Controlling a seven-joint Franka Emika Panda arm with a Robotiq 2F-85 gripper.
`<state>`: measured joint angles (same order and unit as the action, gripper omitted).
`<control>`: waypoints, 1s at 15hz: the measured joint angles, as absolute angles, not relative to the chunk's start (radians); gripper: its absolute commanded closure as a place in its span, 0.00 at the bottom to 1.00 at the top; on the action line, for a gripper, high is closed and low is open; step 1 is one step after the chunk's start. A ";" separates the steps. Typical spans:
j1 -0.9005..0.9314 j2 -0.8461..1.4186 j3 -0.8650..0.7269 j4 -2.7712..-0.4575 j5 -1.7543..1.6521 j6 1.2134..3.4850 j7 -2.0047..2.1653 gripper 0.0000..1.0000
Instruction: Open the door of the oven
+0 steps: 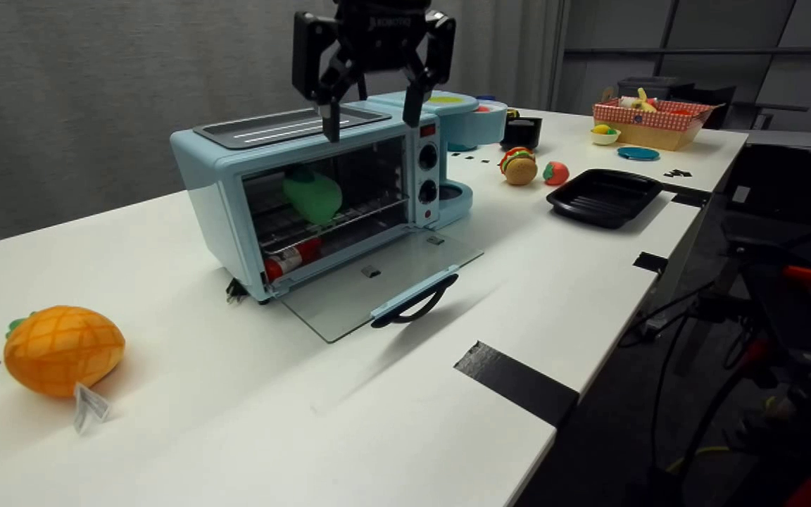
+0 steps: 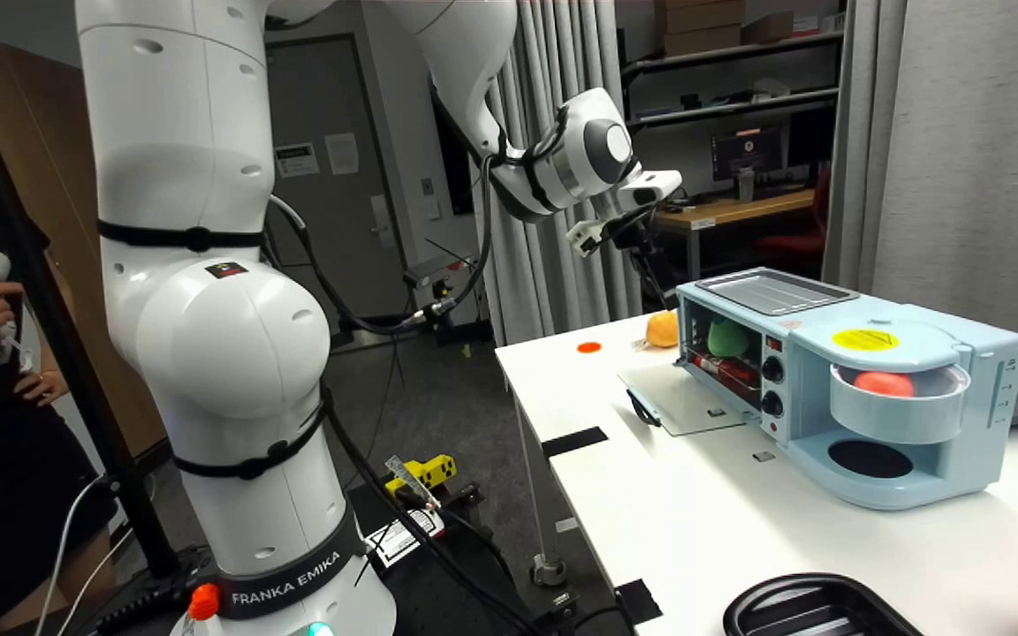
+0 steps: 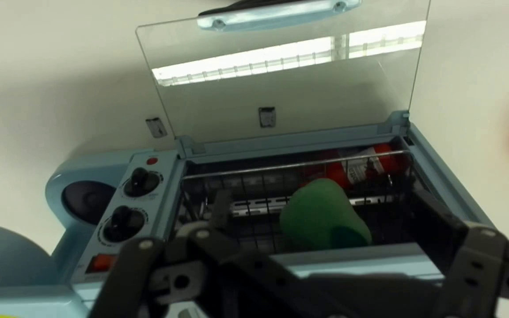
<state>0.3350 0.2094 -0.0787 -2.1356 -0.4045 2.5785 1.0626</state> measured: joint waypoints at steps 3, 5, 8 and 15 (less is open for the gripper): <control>0.335 0.158 -0.079 -2.168 -0.442 2.579 1.103 0.00; 0.335 0.153 -0.079 -2.176 -0.442 2.580 1.104 0.00; 0.335 0.153 -0.079 -2.179 -0.442 2.581 1.105 0.00; 0.335 0.153 -0.079 -2.179 -0.442 2.581 1.105 0.00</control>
<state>0.3350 0.1530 -0.0788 -2.1791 -0.4420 2.5813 1.1049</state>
